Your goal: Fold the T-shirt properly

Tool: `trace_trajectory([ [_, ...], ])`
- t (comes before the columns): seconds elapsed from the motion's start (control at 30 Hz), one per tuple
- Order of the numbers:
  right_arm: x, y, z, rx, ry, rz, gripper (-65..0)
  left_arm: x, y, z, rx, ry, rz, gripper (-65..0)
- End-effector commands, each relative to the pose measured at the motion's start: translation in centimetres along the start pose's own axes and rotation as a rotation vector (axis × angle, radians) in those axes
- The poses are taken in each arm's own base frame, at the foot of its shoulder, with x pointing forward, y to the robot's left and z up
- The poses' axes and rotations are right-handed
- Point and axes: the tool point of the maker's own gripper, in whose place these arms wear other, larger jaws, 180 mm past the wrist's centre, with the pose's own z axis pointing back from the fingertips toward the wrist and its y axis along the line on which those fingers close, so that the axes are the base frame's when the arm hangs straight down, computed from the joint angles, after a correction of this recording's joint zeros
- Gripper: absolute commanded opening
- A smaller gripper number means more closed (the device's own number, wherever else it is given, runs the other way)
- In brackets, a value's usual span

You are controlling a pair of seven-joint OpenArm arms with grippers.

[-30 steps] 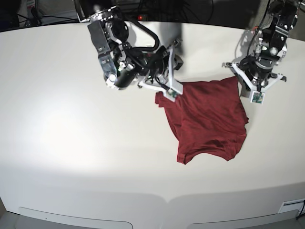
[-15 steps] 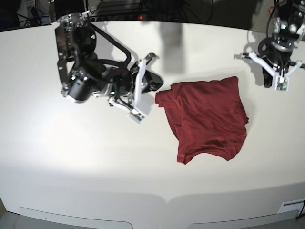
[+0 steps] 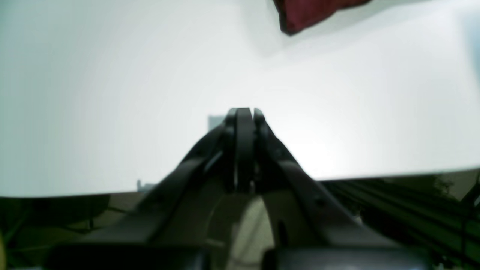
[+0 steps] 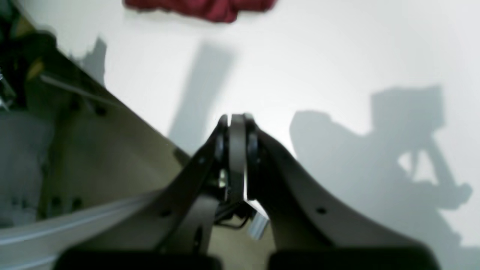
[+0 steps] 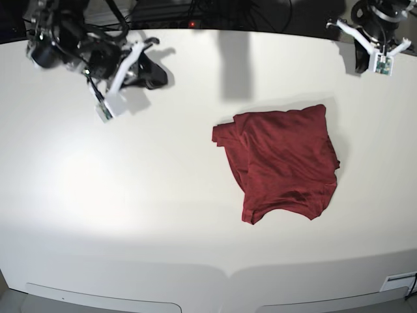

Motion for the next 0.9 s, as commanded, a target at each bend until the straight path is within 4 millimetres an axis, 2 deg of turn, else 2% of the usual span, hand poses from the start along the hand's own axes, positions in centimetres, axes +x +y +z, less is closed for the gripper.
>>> trace_trajectory([
  [0.0, 0.1, 0.3, 0.9, -0.002, -0.031, -0.007, -65.0, 0.2, -0.2, 0.6, -0.013, -0.013, -0.017, -65.0],
  [0.27, -10.3, 0.0, 6.4, -0.16, 0.125, -0.226, -65.0, -5.6, -2.4, 4.0, -0.111, 0.166, -0.03, -65.0],
  [0.43, -15.9, 1.0, 8.9, -0.258, 0.259, -0.271, -65.0, -9.3, -3.0, 5.5, -0.149, 0.278, -0.028, -65.0],
  [0.57, -19.6, 0.4, 9.5, -0.304, 0.362, -0.313, -65.0, -13.1, -4.5, 6.0, -0.168, 0.36, 0.054, -65.0],
  [0.67, -22.3, -0.1, 9.1, -0.302, 0.387, -0.399, -65.0, -16.9, -6.3, 6.0, -0.205, 0.431, 0.121, -65.0],
  [0.87, -31.1, -3.2, 8.4, -0.354, 0.57, -0.551, -65.0, -25.8, -10.2, 4.7, -0.231, 0.61, 0.293, -65.0],
])
